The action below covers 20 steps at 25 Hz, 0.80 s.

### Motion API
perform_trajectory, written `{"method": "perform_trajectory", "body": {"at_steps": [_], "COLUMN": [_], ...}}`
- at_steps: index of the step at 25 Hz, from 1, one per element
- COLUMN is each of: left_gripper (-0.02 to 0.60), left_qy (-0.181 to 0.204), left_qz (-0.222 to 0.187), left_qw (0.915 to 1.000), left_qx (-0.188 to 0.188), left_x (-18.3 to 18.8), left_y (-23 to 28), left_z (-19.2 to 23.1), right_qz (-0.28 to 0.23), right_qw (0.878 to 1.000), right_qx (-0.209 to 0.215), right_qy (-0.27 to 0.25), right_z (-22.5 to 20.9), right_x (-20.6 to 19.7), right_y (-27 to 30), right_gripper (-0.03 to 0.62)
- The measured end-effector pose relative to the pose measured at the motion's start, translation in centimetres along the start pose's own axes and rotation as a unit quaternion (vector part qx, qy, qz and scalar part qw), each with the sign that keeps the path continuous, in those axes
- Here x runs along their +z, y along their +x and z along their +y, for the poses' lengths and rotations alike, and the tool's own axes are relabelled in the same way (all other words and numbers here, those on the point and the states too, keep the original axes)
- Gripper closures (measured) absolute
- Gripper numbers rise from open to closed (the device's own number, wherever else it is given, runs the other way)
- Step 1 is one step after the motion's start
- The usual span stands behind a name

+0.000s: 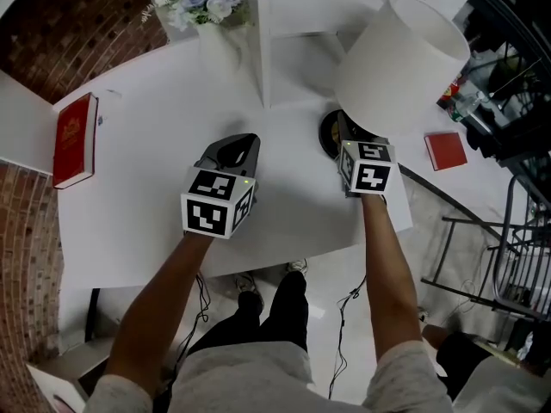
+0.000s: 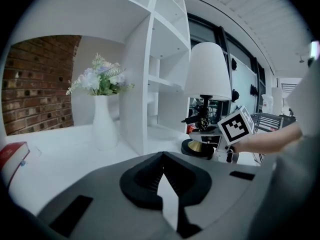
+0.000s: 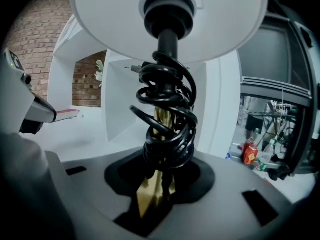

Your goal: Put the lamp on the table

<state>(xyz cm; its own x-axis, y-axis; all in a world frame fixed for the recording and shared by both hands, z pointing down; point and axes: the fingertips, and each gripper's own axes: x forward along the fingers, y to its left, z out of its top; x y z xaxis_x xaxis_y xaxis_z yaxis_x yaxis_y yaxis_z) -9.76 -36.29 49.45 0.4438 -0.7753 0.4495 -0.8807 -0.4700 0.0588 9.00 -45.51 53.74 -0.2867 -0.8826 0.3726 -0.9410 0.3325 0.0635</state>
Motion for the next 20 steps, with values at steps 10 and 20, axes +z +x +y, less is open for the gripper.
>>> {"method": "perform_trajectory", "body": {"at_steps": [10, 20], "left_gripper": [0.584, 0.584], "left_qy": [0.004, 0.002], "left_qz": [-0.015, -0.027], "left_qw": [0.9999, 0.9996], "left_qx": [-0.002, -0.007], "left_x": [1.6, 2.6], "left_y": [-1.1, -2.9], "left_z": [0.1, 0.3], "right_qz": [0.023, 0.042], "right_qw": [0.999, 0.998], "right_qx": [-0.018, -0.044], "right_qy": [-0.018, -0.015], "right_z": [0.2, 0.3], "right_x": [-0.2, -0.4], "right_y": [-1.0, -3.5], "right_gripper": [0.475, 0.473]}}
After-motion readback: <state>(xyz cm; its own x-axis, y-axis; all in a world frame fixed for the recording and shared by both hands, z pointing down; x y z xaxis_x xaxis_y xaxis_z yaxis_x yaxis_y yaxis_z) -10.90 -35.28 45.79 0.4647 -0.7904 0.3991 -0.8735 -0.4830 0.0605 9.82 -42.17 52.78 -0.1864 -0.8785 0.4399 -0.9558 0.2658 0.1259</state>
